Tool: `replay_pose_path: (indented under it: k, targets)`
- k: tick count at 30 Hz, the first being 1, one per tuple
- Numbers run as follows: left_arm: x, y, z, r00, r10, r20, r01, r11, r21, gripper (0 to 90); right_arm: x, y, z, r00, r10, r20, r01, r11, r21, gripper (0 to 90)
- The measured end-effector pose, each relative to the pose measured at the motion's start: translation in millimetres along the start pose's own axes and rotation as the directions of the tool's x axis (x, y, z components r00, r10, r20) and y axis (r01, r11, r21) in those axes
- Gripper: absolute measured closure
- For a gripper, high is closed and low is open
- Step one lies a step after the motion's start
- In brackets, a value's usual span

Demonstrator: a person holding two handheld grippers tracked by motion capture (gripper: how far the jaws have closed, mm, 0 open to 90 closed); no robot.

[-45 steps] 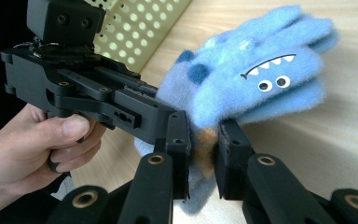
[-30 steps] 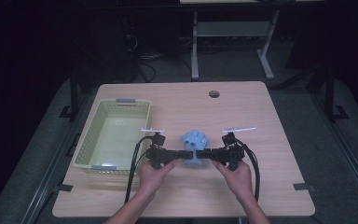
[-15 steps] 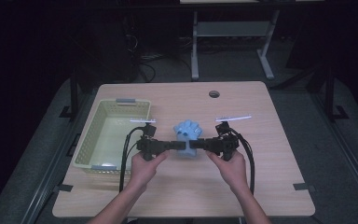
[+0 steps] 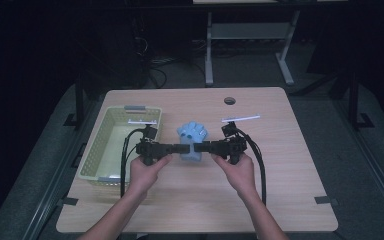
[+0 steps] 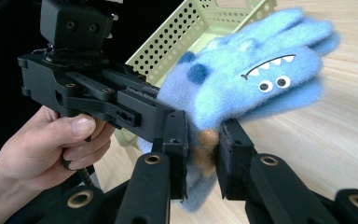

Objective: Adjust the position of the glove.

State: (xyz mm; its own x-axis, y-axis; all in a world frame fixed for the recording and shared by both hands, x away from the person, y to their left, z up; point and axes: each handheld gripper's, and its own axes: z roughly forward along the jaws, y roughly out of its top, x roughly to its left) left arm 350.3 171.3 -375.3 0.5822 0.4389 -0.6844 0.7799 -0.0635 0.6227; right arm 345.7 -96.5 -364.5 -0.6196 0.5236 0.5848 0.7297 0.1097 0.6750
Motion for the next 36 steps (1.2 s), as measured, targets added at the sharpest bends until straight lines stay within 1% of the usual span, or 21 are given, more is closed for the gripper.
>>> replay_pose_path:
  k: [2, 4, 5, 7, 10, 12, 14, 16, 17, 18, 21, 23, 24, 26, 27, 28, 29, 31, 32, 34, 36]
  targets:
    - [1.0, 0.7, -3.9, 1.0, -0.009, -0.002, 0.009, 1.0, 0.0, 74.8, 1.9, 2.5, 2.8, 1.0, 0.001, -0.004, -0.001, 1.0, 0.01, 75.6]
    - [2.0, 1.3, -6.3, 0.9998, -0.019, -0.001, 0.019, 0.9998, -0.006, 74.8, 2.6, 4.9, 5.5, 0.9999, -0.013, -0.006, 0.013, 1.0, 0.006, 75.6]
    - [3.3, 1.8, -8.0, 0.9999, -0.015, -0.001, 0.015, 0.9999, -0.004, 74.7, 3.7, 6.2, 6.8, 0.9999, -0.011, -0.005, 0.011, 1.0, 0.009, 75.5]
    - [4.2, 2.6, -10.7, 0.9997, -0.025, -0.001, 0.025, 0.9996, -0.01, 74.7, 5.3, 9.3, 10.9, 0.9999, -0.012, -0.011, 0.012, 1.0, 0.015, 75.5]
    - [6.4, 3.9, -14.6, 0.9997, -0.023, -0.008, 0.023, 0.9997, -0.007, 74.7, 5.4, 12.3, 15.5, 0.9998, -0.01, -0.019, 0.011, 1.0, 0.029, 75.6]
    - [8.4, 5.0, -17.2, 0.9995, -0.031, -0.009, 0.031, 0.9995, -0.007, 74.7, 5.3, 13.5, 17.2, 0.9997, -0.014, -0.019, 0.014, 0.999, 0.031, 75.6]
    - [11.0, 6.5, -20.3, 0.9996, -0.029, -0.007, 0.029, 0.9996, -0.004, 74.8, 5.6, 16.0, 20.7, 0.9995, -0.019, -0.025, 0.02, 0.999, 0.031, 75.5]
    - [12.7, 8.3, -23.3, 0.9996, -0.028, -0.009, 0.028, 0.9996, 0.0, 74.8, 6.8, 18.1, 23.4, 0.9994, -0.015, -0.031, 0.016, 0.999, 0.039, 75.5]
    - [14.3, 9.1, -24.4, 0.9998, -0.019, -0.008, 0.019, 0.9998, -0.003, 74.8, 6.6, 19.3, 25.4, 0.9992, -0.024, -0.031, 0.025, 0.999, 0.041, 75.5]
    - [15.8, 9.5, -26.1, 0.9998, -0.019, -0.008, 0.019, 0.9998, 0.001, 74.8, 6.4, 20.3, 27.2, 0.9989, -0.03, -0.037, 0.032, 0.999, 0.038, 75.6]
    - [18.6, 9.8, -30.5, 0.9997, -0.023, -0.009, 0.023, 0.9997, 0.003, 74.8, 7.1, 21.9, 31.6, 0.9988, -0.011, -0.047, 0.013, 0.999, 0.048, 75.6]
    - [20.8, 9.6, -33.9, 0.9997, -0.022, -0.007, 0.022, 0.9998, -0.001, 74.8, 7.4, 22.9, 35.5, 0.9985, -0.02, -0.051, 0.022, 0.999, 0.043, 75.5]
    - [21.1, 9.4, -35.0, 0.9996, -0.028, -0.006, 0.028, 0.9996, -0.005, 74.8, 9.0, 23.4, 36.5, 0.9986, -0.013, -0.051, 0.016, 0.999, 0.049, 75.5]
    - [22.8, 9.9, -38.4, 0.9998, -0.021, -0.006, 0.021, 0.9998, -0.004, 74.8, 10.4, 25.1, 39.3, 0.9984, -0.028, -0.05, 0.03, 0.998, 0.047, 75.5]
    - [22.7, 9.9, -39.8, 0.9996, -0.027, -0.004, 0.027, 0.9996, -0.01, 74.8, 11.8, 26.1, 40.1, 0.9984, -0.024, -0.051, 0.027, 0.998, 0.053, 75.5]
    - [23.5, 10.2, -41.3, 0.9997, -0.023, -0.004, 0.023, 0.9997, -0.007, 74.8, 12.4, 27.2, 41.4, 0.9982, -0.031, -0.051, 0.033, 0.998, 0.052, 75.5]
    - [23.5, 10.2, -43.0, 0.9995, -0.031, -0.006, 0.031, 0.9995, -0.008, 74.8, 13.5, 28.0, 41.9, 0.9982, -0.029, -0.052, 0.032, 0.998, 0.057, 75.5]
    - [24.7, 10.4, -46.6, 0.9993, -0.037, -0.003, 0.037, 0.9992, -0.015, 74.8, 16.5, 31.5, 46.0, 0.9976, -0.045, -0.053, 0.048, 0.997, 0.059, 75.4]
    - [25.4, 10.5, -47.9, 0.9993, -0.038, -0.003, 0.037, 0.9992, -0.016, 74.8, 17.3, 32.1, 47.1, 0.9976, -0.041, -0.056, 0.044, 0.997, 0.058, 75.3]
    - [28.0, 10.4, -51.8, 0.9997, -0.023, -0.006, 0.023, 0.9995, -0.019, 74.8, 17.5, 33.0, 48.9, 0.9974, -0.044, -0.058, 0.047, 0.997, 0.06, 75.2]
    - [29.2, 9.9, -54.7, 0.9996, -0.026, -0.013, 0.025, 0.9995, -0.021, 74.8, 18.1, 34.4, 52.4, 0.9969, -0.046, -0.064, 0.05, 0.996, 0.069, 74.9]
